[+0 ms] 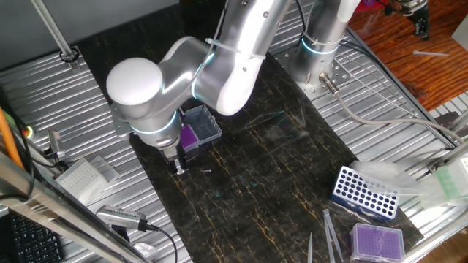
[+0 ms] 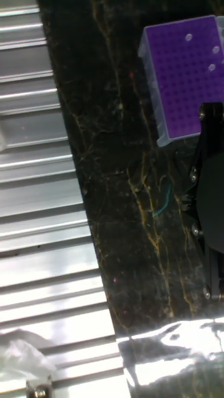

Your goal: Insert a small pipette tip into the holder for small pipette tips

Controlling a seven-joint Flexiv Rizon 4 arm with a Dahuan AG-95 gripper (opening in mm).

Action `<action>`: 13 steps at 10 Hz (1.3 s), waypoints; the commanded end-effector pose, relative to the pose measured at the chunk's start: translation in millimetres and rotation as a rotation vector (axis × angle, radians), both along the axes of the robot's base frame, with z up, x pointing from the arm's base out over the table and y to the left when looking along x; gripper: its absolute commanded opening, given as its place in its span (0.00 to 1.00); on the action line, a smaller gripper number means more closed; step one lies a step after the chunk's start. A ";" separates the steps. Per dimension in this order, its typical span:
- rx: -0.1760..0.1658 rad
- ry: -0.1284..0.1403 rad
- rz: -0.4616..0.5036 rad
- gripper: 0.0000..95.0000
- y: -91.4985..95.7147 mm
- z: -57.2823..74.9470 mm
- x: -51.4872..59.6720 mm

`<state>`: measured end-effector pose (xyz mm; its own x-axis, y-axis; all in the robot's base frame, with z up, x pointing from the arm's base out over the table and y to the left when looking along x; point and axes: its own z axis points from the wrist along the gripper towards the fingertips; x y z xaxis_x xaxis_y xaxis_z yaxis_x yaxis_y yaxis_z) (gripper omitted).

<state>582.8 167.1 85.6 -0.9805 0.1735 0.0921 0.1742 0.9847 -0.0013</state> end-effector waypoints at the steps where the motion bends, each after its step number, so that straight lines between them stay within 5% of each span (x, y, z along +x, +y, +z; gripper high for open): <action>1: -0.004 0.018 -0.022 0.00 0.2 0.1 0.8; 4: -0.009 0.018 -0.028 0.00 0.2 0.1 0.8; 6: -0.010 -0.011 -0.022 0.00 6.6 -4.7 -5.1; 13: -0.010 -0.024 0.003 0.00 29.8 -21.6 -52.8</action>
<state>527.8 196.5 62.9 -0.9833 0.1699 0.0648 0.1698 0.9855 -0.0076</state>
